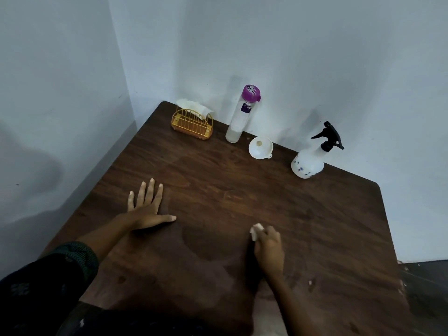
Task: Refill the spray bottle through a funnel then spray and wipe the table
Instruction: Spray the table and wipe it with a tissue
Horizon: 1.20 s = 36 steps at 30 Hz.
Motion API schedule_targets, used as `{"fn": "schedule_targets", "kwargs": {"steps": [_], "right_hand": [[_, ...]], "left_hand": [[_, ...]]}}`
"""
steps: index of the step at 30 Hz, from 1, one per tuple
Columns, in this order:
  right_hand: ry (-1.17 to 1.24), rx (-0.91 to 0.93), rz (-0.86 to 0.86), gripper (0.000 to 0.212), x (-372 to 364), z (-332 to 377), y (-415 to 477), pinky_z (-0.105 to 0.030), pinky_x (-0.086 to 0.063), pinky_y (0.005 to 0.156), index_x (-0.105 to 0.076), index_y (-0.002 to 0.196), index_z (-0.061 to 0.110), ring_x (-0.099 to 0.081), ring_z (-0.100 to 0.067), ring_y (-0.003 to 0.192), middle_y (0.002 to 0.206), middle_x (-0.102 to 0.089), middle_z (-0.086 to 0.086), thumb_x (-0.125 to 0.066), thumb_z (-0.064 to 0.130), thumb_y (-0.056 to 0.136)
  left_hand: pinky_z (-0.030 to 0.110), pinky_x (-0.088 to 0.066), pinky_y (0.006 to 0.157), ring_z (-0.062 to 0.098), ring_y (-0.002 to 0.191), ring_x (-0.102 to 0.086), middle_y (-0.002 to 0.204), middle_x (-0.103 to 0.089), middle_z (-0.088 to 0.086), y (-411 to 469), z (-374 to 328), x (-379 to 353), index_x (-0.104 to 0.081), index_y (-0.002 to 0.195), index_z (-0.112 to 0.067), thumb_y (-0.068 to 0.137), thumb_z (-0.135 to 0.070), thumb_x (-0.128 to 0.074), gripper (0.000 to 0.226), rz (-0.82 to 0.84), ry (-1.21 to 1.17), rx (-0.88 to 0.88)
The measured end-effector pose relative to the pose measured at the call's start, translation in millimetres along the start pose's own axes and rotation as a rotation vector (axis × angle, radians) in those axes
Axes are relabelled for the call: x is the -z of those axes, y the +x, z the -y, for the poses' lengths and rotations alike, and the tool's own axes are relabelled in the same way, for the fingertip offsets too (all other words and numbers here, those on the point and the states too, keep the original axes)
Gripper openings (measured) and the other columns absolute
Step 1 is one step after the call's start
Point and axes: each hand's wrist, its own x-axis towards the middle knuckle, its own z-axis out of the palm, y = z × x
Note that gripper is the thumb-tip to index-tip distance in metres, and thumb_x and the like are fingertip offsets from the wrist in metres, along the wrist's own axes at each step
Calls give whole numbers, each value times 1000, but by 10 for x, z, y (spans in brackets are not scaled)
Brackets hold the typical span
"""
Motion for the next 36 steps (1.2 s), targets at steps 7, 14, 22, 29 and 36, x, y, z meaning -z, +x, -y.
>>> {"fn": "schedule_targets", "kwargs": {"steps": [7, 14, 22, 29, 36], "right_hand": [[73, -435, -89, 33, 29, 30, -338, -39, -47, 71, -63, 116, 11, -53, -31, 103, 108, -56, -13, -54, 12, 85], [260, -64, 98, 32, -285, 1281, -394, -36, -49, 82, -62, 113, 11, -55, -27, 106, 115, -57, -8, -51, 6, 84], [181, 178, -7, 28, -276, 1863, 399, -34, -49, 72, -62, 112, 10, -50, -25, 93, 104, -55, -9, -54, 4, 85], [31, 237, 58, 27, -364, 1255, -89, -23, -34, 48, -64, 95, 18, -50, -18, 74, 85, -52, -1, -62, 5, 71], [192, -236, -82, 34, -99, 370, -725, -36, -52, 61, -69, 102, 10, -60, -30, 83, 89, -59, -10, -52, 15, 73]], "left_hand": [[49, 18, 112, 22, 136, 37, 147, 41, 3, -3, -12, -8, 25, 144, -23, 74, -78, -46, 113, -19, 28, -5], [49, 17, 113, 22, 137, 36, 148, 41, 2, 32, 26, -8, 22, 146, -24, 89, -61, -40, 92, -13, -16, -33], [46, 17, 113, 17, 139, 31, 152, 32, 0, 117, 112, -55, 18, 147, -24, 99, -44, -27, 69, -77, -119, -81], [52, 13, 113, 24, 143, 25, 156, 24, 4, 107, -14, -165, 12, 148, -30, 96, -55, -24, 68, -227, -68, -20], [58, -4, 112, 31, 144, -12, 154, -25, 8, 0, -634, -430, -28, 146, -25, 95, -44, -40, 56, -495, -71, -256]]}}
